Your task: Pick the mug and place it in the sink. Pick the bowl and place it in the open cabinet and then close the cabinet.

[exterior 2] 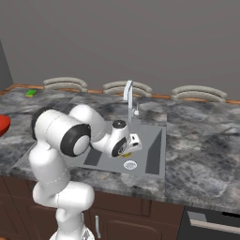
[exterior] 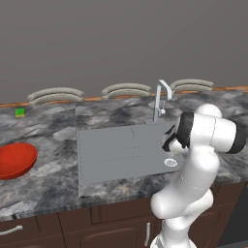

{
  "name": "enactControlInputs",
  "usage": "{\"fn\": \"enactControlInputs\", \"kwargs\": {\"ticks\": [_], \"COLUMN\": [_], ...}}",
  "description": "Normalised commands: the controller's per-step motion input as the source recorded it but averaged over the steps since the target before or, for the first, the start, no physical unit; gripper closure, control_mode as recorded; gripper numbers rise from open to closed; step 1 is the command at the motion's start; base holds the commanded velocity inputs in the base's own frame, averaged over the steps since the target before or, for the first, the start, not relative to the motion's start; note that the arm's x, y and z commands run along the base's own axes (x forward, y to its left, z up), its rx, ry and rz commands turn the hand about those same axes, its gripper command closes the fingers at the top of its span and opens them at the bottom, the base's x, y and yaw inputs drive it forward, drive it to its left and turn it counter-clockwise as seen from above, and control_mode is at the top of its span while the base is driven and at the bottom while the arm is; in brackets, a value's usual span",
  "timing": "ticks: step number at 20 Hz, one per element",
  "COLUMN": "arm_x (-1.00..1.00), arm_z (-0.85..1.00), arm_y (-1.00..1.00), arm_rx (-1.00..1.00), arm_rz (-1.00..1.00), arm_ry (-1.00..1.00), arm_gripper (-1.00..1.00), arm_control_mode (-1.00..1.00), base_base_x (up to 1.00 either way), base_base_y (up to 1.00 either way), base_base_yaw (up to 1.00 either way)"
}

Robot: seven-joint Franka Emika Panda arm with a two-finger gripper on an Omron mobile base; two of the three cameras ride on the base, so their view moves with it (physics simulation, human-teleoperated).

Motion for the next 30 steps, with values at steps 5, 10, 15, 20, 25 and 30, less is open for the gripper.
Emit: {"fn": "enactControlInputs", "kwargs": {"ticks": [5,10,15,20,25,30], "arm_x": [0.3,0.33,0.35,0.37,0.44,0.59], "arm_z": [-0.38,-0.35,-0.34,-0.39,-0.36,-0.23], "arm_y": [-0.02,0.0,0.0,0.0,0.0,-0.02], "arm_rx": [0.09,0.02,0.0,0.0,0.0,0.0], "arm_rz": [0.01,0.01,0.03,0.04,0.02,0.01], "arm_ry": [0.09,0.01,0.0,0.0,0.0,0.0], "arm_gripper": [1.0,1.0,1.0,1.0,1.0,1.0], "arm_control_mode": [-1.0,-1.0,-1.0,-1.0,-1.0,-1.0], "base_base_x": [0.0,0.0,0.0,0.0,0.0,0.0], "base_base_y": [0.0,0.0,0.0,0.0,0.0,0.0], "base_base_yaw": [0.0,0.0,0.0,0.0,0.0,0.0]}}
